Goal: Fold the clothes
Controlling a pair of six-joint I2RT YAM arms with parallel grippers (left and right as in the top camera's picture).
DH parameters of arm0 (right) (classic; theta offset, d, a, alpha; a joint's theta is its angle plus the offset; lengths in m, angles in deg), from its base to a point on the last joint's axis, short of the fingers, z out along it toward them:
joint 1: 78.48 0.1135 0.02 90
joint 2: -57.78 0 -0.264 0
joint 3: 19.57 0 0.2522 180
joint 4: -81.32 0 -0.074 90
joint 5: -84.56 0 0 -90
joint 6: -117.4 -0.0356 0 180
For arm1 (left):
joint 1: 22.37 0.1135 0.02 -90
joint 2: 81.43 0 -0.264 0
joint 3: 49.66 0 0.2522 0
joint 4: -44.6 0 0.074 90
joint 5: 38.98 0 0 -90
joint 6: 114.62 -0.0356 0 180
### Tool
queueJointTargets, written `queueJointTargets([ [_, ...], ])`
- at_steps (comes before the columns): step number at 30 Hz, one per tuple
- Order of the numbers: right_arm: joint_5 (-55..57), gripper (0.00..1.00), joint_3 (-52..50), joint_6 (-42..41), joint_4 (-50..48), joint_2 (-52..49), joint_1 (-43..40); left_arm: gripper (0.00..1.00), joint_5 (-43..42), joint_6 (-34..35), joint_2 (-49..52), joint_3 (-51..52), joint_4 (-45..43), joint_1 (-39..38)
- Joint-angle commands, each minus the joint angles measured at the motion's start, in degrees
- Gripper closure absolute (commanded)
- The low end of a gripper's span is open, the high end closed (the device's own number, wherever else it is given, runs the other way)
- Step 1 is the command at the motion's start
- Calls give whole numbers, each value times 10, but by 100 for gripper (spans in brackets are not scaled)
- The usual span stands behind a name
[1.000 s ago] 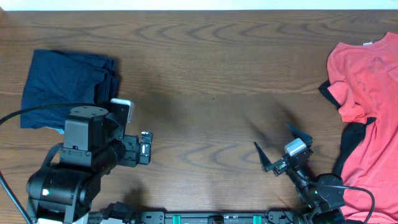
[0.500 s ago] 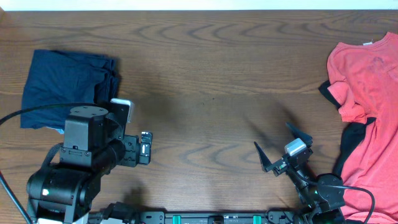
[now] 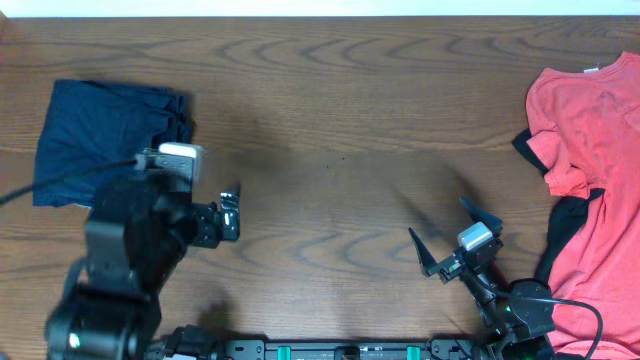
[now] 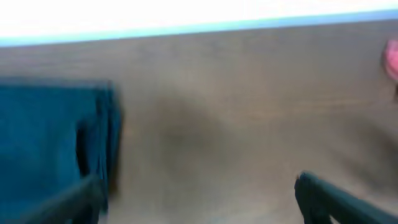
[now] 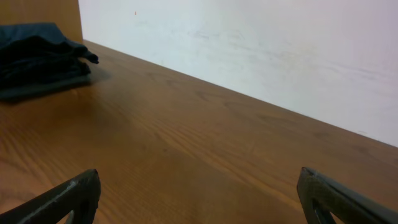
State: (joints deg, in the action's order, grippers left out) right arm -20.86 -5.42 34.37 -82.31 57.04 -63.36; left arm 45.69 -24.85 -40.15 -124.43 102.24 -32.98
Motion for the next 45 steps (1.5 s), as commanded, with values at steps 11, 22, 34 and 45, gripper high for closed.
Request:
queueJointTargets([
  [11,4,1,-1,4,2,1,-5,2,13,12,-248,306,-231,41],
  [22,4,1,-1,4,2,1,-5,2,-2,12,-401,439,-309,65],
  [34,4,1,-1,4,2,1,-5,2,-11,14,-412,520,-317,67],
  [45,4,1,-1,4,2,1,-5,2,-11,14,-412,608,-405,67],
])
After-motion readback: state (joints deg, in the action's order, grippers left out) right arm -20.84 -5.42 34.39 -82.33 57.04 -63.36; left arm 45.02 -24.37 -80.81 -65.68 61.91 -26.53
